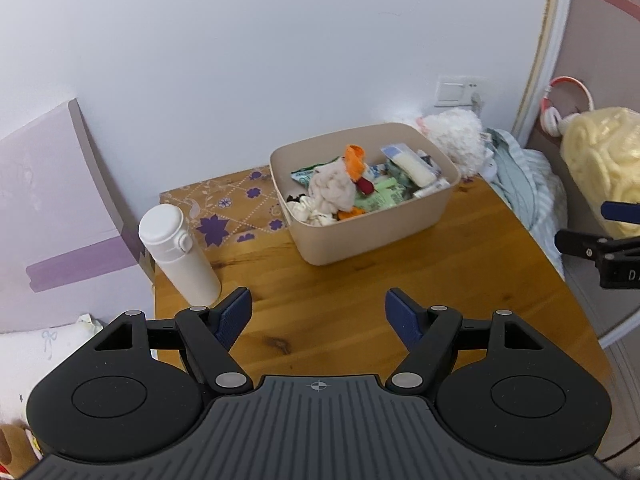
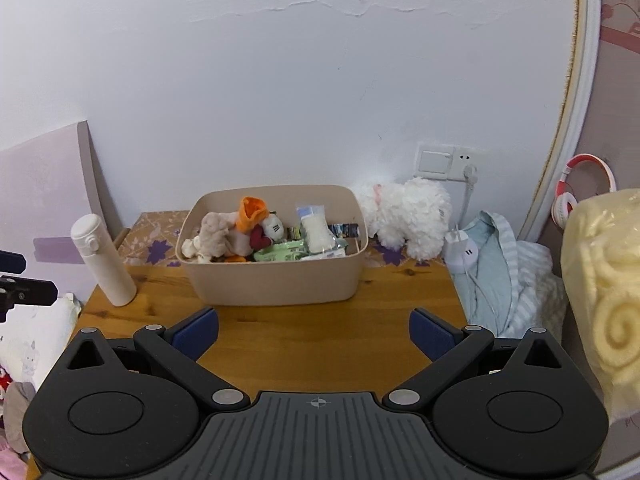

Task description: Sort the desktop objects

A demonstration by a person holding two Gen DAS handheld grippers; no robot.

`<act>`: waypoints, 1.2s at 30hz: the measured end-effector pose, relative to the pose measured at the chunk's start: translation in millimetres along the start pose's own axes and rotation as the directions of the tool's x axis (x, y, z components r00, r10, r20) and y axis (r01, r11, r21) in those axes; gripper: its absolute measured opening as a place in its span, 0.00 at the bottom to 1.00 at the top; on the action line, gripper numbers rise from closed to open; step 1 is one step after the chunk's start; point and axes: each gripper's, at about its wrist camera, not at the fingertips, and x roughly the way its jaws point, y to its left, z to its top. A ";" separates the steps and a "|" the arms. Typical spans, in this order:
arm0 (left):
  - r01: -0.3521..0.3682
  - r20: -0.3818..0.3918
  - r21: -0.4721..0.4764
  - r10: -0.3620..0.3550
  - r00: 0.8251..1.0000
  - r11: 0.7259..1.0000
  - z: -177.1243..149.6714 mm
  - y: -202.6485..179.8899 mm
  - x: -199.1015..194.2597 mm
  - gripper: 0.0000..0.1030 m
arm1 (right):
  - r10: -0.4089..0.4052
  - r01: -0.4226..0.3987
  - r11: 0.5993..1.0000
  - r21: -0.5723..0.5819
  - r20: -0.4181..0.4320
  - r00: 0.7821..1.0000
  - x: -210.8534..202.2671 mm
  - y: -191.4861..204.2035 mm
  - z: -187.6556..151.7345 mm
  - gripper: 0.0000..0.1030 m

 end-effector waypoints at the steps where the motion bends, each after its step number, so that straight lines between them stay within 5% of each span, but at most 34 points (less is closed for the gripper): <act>1: 0.004 0.001 0.006 -0.004 1.000 1.000 -3.0 -1.7 -4.5 0.73 | 0.000 0.000 1.000 -0.003 -0.001 1.000 -4.9 0.6 -1.9 1.00; 19: 0.092 -0.016 0.052 -0.091 0.996 0.994 -42.0 -37.0 -81.9 0.73 | 0.048 -0.049 0.999 -0.010 -0.045 0.998 -88.0 14.3 -21.8 1.00; 36: 0.133 0.005 0.082 -0.134 0.991 0.988 -50.6 -43.5 -113.0 0.73 | 0.033 -0.034 0.999 -0.002 -0.082 0.996 -116.7 15.4 -34.4 1.00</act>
